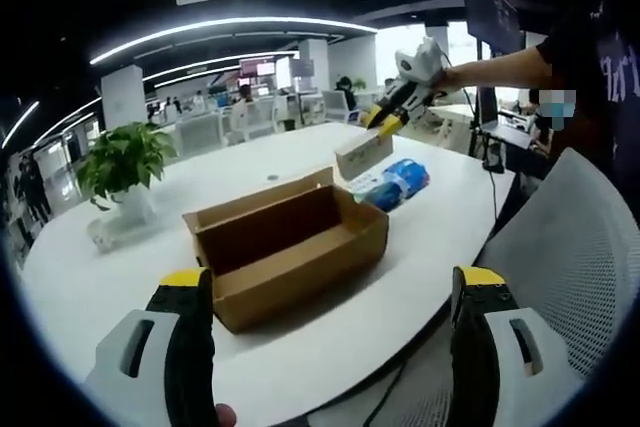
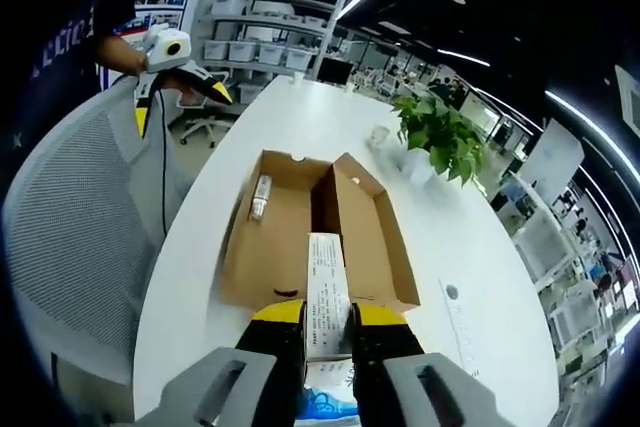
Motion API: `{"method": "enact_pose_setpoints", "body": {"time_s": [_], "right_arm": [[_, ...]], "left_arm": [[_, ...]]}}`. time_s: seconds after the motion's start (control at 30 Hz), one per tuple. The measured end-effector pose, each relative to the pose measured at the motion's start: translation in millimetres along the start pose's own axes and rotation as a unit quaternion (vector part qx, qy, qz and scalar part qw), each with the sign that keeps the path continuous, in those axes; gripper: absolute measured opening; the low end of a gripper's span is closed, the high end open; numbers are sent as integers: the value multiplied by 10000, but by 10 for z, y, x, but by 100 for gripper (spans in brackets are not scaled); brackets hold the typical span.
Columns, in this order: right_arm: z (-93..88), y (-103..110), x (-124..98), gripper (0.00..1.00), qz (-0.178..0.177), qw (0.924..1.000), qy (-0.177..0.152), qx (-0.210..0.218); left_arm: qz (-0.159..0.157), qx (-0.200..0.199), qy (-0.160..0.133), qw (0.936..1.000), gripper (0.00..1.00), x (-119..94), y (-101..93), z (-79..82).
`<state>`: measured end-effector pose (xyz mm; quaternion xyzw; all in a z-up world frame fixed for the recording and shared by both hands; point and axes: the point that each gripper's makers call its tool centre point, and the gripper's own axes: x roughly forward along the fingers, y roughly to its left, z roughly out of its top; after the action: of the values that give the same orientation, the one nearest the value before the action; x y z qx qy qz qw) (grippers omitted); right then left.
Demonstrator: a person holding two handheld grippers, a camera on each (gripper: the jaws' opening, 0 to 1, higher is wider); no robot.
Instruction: Operate the shoe box by opening the lid, removing the specified soft item, and placing it in the target area until the item is outside and the box remains undamaged.
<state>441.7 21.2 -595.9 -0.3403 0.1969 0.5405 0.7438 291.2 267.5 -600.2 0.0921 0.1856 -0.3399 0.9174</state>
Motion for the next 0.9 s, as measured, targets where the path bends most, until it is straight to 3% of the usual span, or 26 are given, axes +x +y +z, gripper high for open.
{"method": "enact_pose_setpoints", "body": {"time_s": [0.9], "right_arm": [[-918, -446, -298, 12, -484, 9965, 591, 351]], "left_arm": [[-4, 3, 71, 10000, 99, 5, -6, -13]]}}
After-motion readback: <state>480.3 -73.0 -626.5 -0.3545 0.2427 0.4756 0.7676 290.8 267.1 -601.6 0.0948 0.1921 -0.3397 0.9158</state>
